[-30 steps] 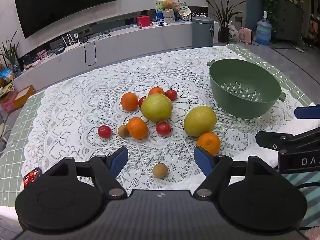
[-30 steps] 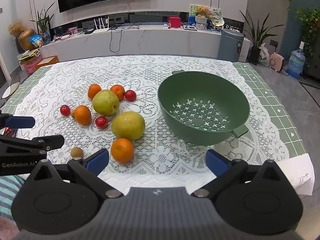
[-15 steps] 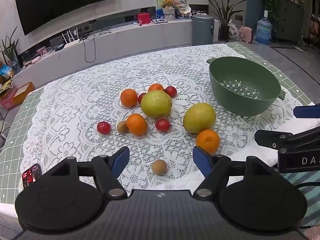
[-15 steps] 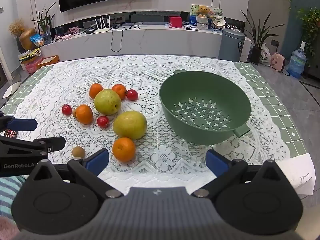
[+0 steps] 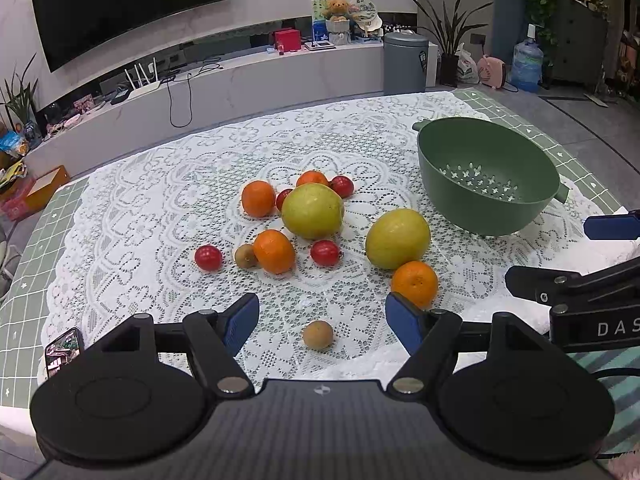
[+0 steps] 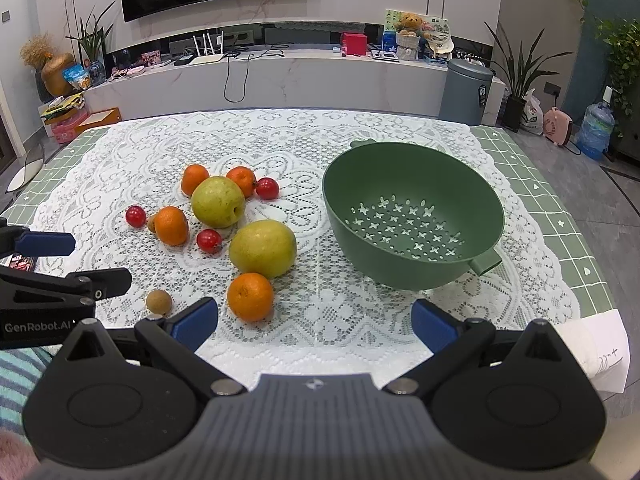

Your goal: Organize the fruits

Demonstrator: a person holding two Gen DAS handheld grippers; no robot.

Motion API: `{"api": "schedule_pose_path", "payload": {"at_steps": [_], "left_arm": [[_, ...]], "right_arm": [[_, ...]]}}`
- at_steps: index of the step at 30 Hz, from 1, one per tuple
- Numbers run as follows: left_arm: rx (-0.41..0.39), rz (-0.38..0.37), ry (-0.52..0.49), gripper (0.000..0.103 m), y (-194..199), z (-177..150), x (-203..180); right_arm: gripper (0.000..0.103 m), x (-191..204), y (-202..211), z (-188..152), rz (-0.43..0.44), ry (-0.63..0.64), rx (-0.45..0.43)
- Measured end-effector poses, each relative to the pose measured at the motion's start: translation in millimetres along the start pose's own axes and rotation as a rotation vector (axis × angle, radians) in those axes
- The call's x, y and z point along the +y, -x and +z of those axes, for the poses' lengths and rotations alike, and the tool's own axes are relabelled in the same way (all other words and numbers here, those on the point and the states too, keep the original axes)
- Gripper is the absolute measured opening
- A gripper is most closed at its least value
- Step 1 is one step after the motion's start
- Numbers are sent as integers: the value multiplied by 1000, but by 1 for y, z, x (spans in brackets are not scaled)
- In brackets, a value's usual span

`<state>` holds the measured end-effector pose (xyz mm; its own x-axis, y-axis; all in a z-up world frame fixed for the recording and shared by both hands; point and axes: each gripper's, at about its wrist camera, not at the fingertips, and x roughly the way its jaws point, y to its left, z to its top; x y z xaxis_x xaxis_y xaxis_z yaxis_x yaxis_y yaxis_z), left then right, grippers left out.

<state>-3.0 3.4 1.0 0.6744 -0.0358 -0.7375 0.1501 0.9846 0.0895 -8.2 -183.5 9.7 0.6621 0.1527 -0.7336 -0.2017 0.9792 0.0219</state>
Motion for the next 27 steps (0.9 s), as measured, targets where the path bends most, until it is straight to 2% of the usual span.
{"api": "schedule_pose_path", "payload": {"at_steps": [27], "left_arm": [[0, 1, 0, 85, 0, 0, -1]], "right_arm": [[99, -1, 0, -2, 1, 0, 2]]}}
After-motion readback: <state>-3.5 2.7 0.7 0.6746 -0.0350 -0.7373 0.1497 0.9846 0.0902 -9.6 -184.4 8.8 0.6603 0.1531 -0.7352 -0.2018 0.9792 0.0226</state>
